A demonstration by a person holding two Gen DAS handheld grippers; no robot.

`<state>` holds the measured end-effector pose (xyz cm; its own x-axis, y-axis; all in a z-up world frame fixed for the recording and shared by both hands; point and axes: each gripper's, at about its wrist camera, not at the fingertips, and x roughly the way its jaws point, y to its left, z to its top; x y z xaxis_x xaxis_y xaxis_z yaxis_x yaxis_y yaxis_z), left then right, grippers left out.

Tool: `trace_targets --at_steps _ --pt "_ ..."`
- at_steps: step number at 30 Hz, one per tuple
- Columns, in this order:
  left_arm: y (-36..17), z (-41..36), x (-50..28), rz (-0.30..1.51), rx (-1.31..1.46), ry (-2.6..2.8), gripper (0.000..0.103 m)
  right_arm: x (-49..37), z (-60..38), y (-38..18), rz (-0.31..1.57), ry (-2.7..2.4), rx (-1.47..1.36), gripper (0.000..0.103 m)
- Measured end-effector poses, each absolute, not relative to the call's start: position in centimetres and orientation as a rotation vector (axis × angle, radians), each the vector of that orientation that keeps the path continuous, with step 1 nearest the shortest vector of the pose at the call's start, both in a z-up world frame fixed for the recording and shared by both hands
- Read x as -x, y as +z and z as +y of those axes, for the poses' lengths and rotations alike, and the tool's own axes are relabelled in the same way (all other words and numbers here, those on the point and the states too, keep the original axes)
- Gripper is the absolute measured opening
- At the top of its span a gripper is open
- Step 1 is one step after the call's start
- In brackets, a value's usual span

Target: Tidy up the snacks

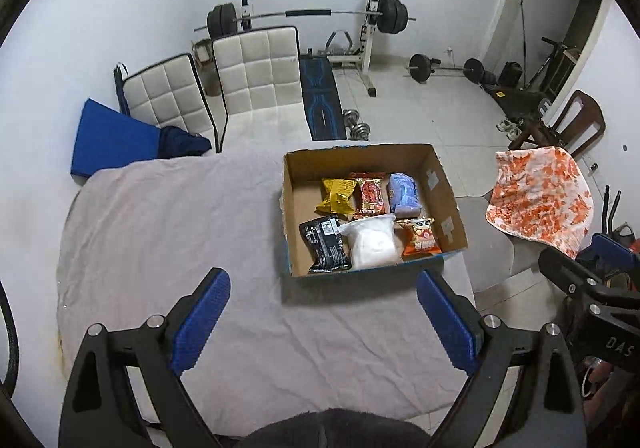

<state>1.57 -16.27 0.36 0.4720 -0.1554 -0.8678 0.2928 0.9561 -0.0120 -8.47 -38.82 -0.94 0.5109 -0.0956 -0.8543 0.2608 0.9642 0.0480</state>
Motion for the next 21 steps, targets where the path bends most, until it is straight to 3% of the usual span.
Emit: trace_targets --at_steps 12,21 --pt "6.1 -12.8 3.4 0.943 -0.109 -0.293 0.096 17.1 -34.2 6.1 0.934 -0.237 -0.190 0.103" --pt "6.6 -11.0 4.8 0.939 -0.117 -0.264 0.096 20.3 -32.5 9.0 0.873 -0.270 -0.179 0.103"
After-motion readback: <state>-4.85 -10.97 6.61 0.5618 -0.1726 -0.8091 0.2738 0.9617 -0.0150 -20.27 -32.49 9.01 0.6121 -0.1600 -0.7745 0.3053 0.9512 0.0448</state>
